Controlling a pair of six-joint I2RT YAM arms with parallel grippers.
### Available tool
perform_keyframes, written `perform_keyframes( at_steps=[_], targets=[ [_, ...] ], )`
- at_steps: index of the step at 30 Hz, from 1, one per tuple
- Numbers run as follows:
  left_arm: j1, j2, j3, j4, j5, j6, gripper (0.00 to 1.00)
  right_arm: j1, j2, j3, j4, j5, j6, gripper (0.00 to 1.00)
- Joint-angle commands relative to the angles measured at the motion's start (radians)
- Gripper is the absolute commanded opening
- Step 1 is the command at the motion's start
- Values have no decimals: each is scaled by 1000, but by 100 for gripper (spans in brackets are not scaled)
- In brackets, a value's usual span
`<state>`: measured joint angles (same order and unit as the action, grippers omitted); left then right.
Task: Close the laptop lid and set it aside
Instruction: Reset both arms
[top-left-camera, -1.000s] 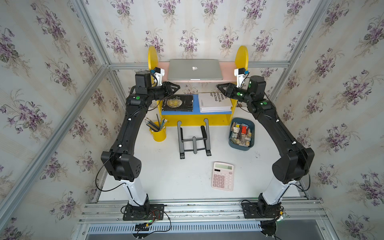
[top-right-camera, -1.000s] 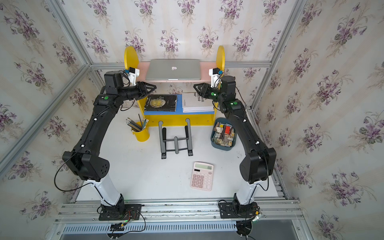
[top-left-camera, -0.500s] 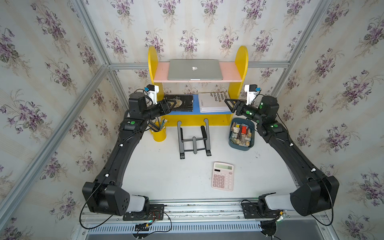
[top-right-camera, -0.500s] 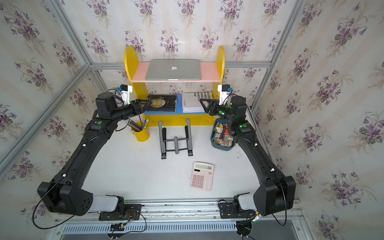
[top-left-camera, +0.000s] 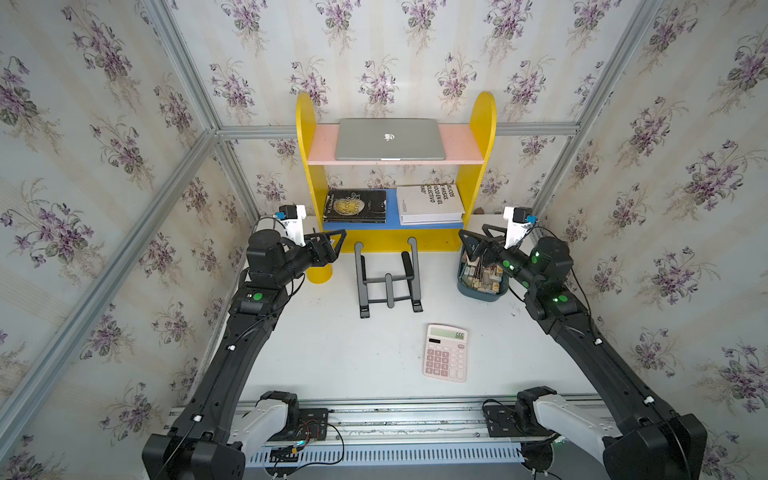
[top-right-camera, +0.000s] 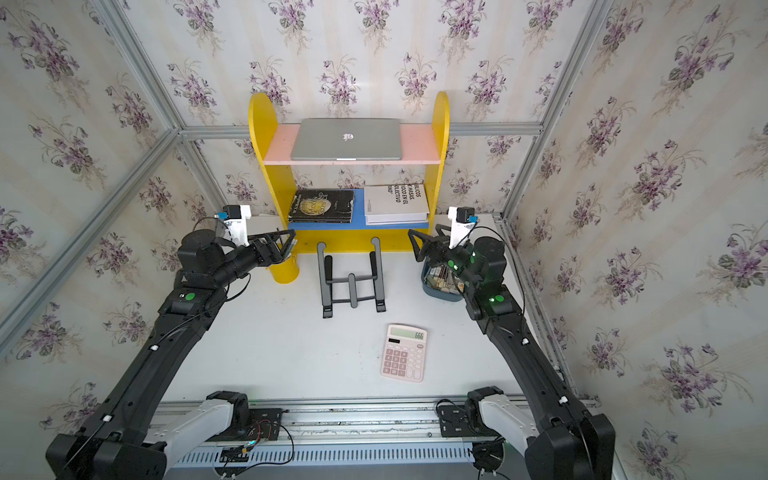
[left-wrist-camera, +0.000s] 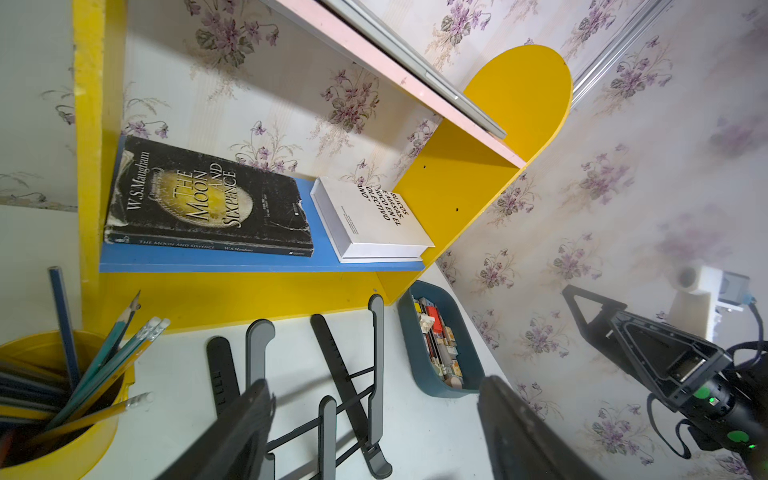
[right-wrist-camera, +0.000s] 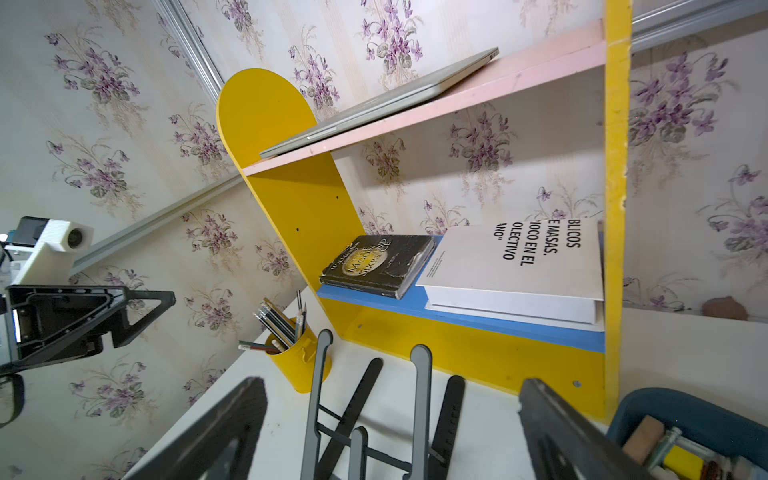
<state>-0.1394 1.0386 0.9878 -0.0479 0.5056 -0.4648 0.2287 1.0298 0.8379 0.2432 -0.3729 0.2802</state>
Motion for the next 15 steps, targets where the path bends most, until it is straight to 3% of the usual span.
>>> perform_keyframes(
  at_steps=[1, 10, 15],
  targets=[
    [1, -38, -48, 76, -62, 31, 84, 0, -36, -61, 67, 92, -70, 100],
    [3, -175, -276, 248, -243, 87, 87, -1, -149, -327, 301, 336, -76, 100],
    [3, -230, -416, 343, -359, 139, 87, -2, -184, -440, 369, 575, -43, 100]
  ],
)
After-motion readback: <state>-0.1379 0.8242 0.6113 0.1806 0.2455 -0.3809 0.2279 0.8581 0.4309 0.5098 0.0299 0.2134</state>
